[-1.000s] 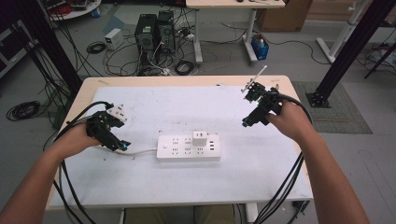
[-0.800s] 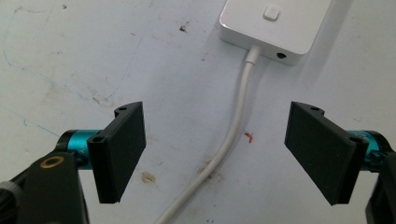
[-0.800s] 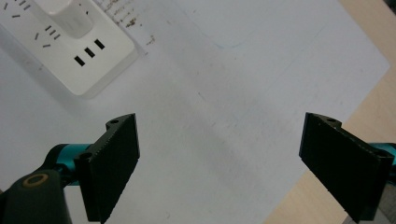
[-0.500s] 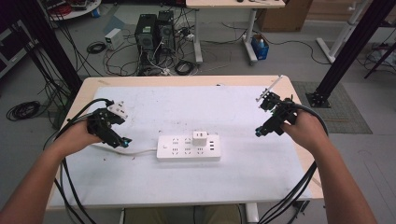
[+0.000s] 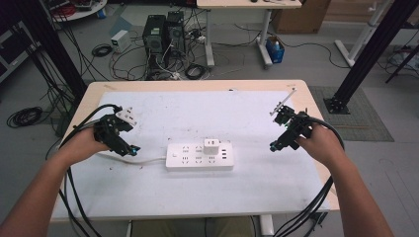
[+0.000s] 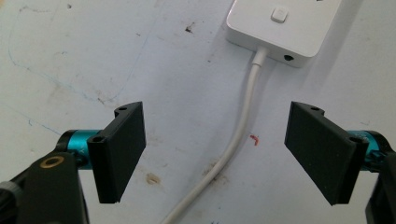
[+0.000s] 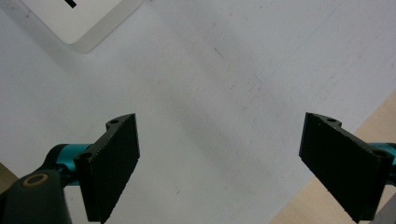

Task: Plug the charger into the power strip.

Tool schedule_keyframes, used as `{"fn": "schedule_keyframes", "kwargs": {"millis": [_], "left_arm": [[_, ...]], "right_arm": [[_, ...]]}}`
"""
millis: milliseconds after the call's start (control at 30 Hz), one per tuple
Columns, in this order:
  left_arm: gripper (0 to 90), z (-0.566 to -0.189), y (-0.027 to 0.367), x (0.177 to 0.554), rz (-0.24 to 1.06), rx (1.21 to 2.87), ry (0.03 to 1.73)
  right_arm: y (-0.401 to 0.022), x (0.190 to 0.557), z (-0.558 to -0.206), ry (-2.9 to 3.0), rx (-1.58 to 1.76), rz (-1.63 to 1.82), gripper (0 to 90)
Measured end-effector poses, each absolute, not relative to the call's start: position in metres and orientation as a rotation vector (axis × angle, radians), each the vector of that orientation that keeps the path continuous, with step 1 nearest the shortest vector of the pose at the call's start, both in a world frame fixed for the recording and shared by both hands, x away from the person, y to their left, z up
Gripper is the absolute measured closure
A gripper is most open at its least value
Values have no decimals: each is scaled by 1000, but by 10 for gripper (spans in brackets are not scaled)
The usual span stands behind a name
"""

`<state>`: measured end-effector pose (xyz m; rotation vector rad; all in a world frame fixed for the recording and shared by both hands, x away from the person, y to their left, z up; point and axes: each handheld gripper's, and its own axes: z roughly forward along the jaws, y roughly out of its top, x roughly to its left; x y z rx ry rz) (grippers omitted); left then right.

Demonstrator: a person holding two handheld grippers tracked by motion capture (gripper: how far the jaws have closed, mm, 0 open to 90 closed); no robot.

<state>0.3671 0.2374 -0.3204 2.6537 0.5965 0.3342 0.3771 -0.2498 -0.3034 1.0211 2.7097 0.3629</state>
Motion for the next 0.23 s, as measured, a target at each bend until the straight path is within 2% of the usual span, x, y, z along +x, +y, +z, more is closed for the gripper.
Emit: {"fn": "schedule_keyframes", "kwargs": {"millis": [233], "left_arm": [[207, -322, 237, 368, 335, 2650, 606]], "right_arm": [[-252, 376, -307, 2710, 1032, 363, 118]]}}
